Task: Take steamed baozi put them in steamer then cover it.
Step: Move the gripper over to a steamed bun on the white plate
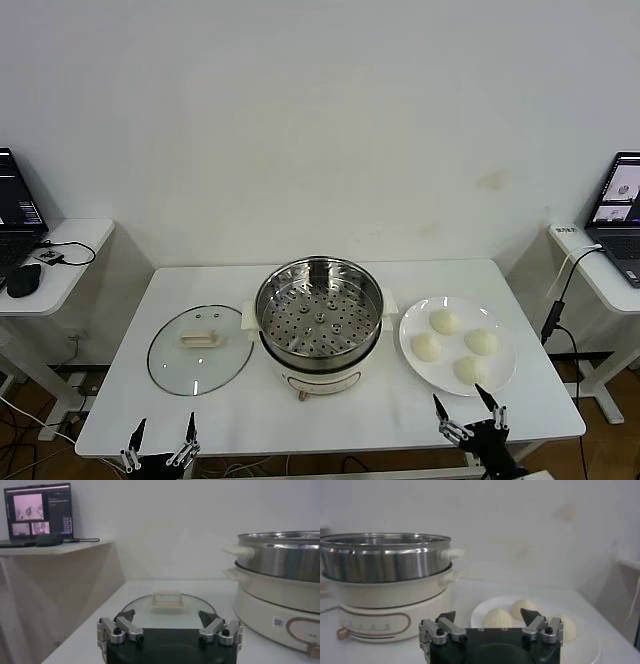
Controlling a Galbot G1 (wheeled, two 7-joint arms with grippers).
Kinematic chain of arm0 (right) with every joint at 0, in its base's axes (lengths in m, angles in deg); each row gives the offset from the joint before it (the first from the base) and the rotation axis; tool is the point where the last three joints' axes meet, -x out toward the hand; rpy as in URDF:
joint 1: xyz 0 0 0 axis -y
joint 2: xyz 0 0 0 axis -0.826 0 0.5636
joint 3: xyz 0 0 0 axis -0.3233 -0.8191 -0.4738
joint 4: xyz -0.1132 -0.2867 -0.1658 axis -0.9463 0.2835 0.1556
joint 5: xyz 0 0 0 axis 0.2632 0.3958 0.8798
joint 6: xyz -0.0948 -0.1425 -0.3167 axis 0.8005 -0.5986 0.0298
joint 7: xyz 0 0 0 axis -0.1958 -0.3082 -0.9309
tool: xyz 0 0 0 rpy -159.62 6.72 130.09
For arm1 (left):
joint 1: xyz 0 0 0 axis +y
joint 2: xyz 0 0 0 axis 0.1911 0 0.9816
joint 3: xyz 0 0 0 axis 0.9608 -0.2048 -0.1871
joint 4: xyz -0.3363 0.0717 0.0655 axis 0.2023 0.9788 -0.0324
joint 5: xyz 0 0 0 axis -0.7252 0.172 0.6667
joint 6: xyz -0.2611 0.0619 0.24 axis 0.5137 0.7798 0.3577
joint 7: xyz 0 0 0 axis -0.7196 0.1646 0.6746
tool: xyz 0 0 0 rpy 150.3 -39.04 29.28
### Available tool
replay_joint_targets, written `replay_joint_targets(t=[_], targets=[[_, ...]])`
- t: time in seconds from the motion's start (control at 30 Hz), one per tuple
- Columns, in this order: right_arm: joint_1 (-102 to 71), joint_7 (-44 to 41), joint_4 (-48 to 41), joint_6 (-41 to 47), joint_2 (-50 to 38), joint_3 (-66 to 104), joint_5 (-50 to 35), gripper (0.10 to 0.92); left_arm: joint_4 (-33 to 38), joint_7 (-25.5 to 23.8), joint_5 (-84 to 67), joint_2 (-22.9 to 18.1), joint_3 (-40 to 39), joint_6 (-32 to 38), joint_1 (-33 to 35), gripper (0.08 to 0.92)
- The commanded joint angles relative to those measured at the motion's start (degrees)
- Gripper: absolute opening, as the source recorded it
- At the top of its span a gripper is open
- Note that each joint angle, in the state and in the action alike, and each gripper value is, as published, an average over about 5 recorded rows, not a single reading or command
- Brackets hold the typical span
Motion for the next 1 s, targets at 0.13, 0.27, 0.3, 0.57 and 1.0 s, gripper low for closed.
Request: replay_joint_targets(t=[0.13,0.27,0.3,0.57,1.0], targets=[[10.0,0.0,-3.4,3.3,-8.0,4.9,15.1,0.823,0.1,0.2,2.9,0.3,-0.1,-2.4,-0.7,0.823],[17.0,-2.4,-7.4,7.6,-14.4,5.0,22.0,0.823,0.3,0.2,4.3,0.3,-0.2,-2.6,-0.8,0.823],[19.0,-3.5,-8.8,8.5,-16.0,4.6,23.6,0.823,0.4,0.2,4.5,0.4,-0.2,-2.6,-0.8,0.823],[36.9,-18.4,-21.5,9.5,-28.0,-3.8,31.0,0.823,0.3,0.5,6.6,0.4,0.4,-2.4,-1.0,0.823],[74.0,-42.9,-42.7,3.8,-35.4,-38.6,34.7,0.823,0.5,1.0,7.0,-0.7,2.0,-2.5,-1.6,0.823]])
